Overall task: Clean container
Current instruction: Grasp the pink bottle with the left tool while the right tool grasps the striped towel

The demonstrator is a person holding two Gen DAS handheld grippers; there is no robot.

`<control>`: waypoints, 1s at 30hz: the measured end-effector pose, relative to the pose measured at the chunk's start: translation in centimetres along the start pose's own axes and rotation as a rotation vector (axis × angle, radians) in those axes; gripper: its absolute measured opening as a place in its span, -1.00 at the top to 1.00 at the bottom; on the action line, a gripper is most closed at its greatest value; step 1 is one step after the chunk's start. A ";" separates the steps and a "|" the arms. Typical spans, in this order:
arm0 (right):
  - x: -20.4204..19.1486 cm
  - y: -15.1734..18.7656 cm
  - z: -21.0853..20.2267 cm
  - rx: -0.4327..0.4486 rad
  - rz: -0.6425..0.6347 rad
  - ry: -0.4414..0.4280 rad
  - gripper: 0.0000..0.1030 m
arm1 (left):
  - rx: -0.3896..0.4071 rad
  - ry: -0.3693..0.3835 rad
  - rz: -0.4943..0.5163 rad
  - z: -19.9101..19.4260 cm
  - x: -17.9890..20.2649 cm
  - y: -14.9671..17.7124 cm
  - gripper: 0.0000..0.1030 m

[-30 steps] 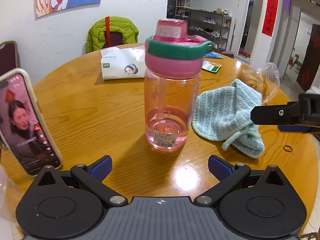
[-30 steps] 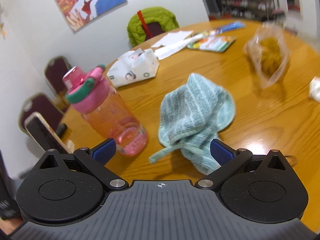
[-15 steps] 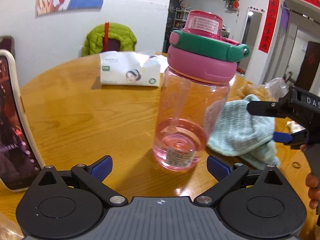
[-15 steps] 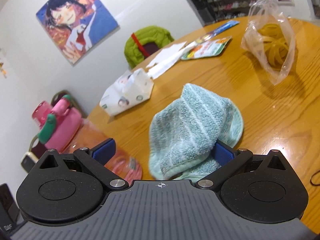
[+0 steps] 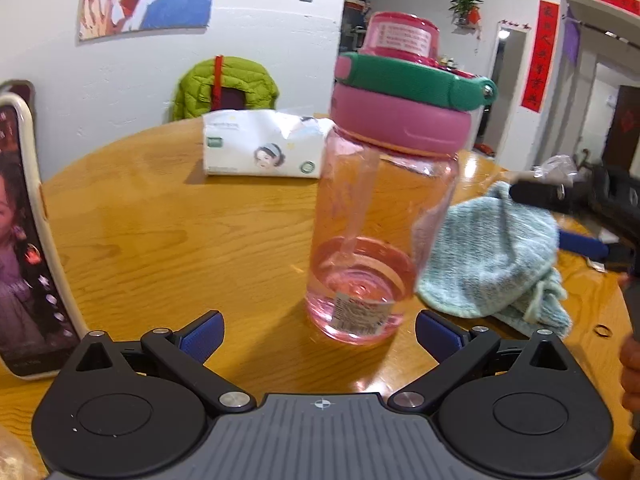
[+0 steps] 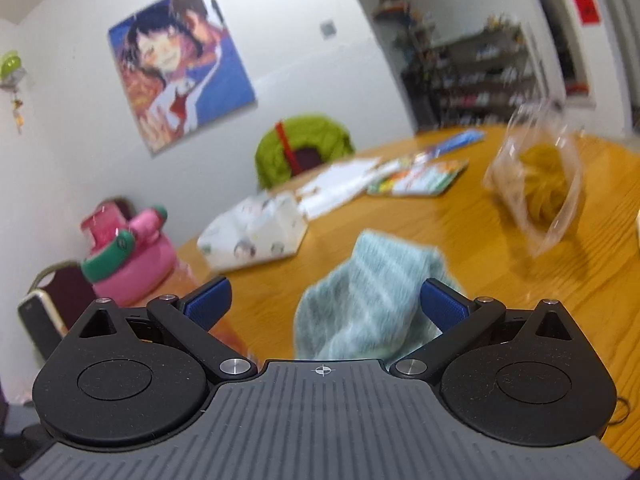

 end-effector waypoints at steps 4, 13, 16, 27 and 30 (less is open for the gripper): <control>-0.2 -0.9 -0.8 0.085 -0.020 -0.010 -1.00 | 0.054 0.034 -0.023 -0.9 -0.3 0.1 -0.97; 0.0 -0.7 -0.4 0.068 -0.087 0.044 -0.99 | 0.128 0.032 0.046 -1.6 1.1 -0.3 -0.96; 0.1 -0.2 -0.2 0.056 -0.076 0.041 -0.98 | 0.113 0.013 0.042 -1.4 1.0 -0.1 -0.88; 0.8 1.4 0.4 0.010 -0.033 0.029 -0.97 | 0.103 0.054 0.021 -1.1 1.0 0.5 -0.68; 1.0 1.9 0.5 -0.002 -0.021 0.026 -0.97 | 0.126 0.069 0.033 -1.2 1.3 0.3 -0.69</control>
Point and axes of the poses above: each gripper's, at about its wrist camera, not at the fingertips, and z roughly the way its jaws point, x to its right, y to its underside, the point moved 9 cm from there along z, roughly the way its jaws point, and after that the axes turned 10 degrees about x, right-handed, at the moved point
